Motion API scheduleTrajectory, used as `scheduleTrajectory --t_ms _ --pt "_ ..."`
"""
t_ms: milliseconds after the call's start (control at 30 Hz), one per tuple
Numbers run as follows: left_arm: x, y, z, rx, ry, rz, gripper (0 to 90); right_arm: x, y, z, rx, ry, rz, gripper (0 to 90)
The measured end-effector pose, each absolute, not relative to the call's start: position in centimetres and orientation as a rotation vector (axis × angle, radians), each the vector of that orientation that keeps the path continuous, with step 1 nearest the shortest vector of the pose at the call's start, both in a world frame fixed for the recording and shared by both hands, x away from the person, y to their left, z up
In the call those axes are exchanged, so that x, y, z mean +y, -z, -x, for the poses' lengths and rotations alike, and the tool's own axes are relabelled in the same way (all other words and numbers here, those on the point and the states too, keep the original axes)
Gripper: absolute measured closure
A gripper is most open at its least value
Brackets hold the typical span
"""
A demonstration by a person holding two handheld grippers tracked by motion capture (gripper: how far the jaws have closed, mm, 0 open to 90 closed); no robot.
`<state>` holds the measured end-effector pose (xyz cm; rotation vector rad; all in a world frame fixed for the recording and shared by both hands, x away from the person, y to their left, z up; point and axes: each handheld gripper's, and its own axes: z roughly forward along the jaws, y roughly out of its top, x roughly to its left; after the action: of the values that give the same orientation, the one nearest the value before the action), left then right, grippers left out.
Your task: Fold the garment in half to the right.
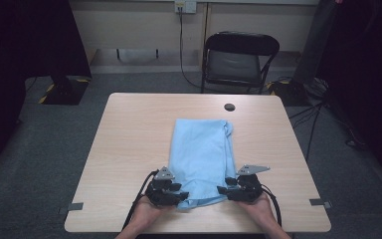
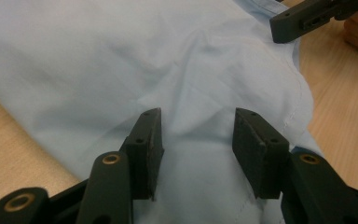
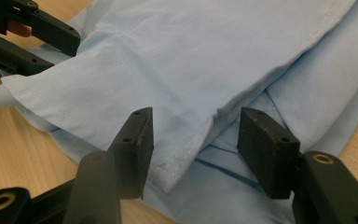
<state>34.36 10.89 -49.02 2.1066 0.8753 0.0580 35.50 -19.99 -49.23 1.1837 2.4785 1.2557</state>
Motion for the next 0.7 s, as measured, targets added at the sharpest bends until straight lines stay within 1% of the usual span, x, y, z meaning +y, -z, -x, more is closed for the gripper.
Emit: scheduleTrajectory --t_ms 100,233,367,433,600,667,700 --pt "11.4 48.8 -34.8 0.912 -0.018 -2.074 48.5 -20.1 49.2 -35.8 2.499 -1.293 -1.218 38.9" --pt "12.1 48.2 -34.6 0.945 -0.048 -2.046 34.3 -20.4 48.9 -35.8 2.505 -1.349 -1.205 36.9" --pt "12.7 47.8 -34.5 0.962 -0.079 -2.019 23.8 -21.1 47.9 -35.7 2.43 -1.418 -1.194 28.2" --pt "13.0 47.5 -34.4 0.984 -0.113 -1.996 22.4 -21.5 47.3 -35.5 2.376 -1.433 -1.186 23.3" --pt "13.8 46.4 -34.2 0.966 -0.17 -1.942 15.8 -23.0 46.2 -35.1 2.29 -1.462 -1.217 13.0" --pt "14.2 46.1 -34.2 0.976 -0.181 -1.921 12.1 -23.8 45.9 -34.9 2.26 -1.466 -1.227 9.6" --pt "14.5 46.0 -34.2 0.98 -0.191 -1.917 12.0 -24.2 45.7 -34.8 2.239 -1.472 -1.231 8.1"
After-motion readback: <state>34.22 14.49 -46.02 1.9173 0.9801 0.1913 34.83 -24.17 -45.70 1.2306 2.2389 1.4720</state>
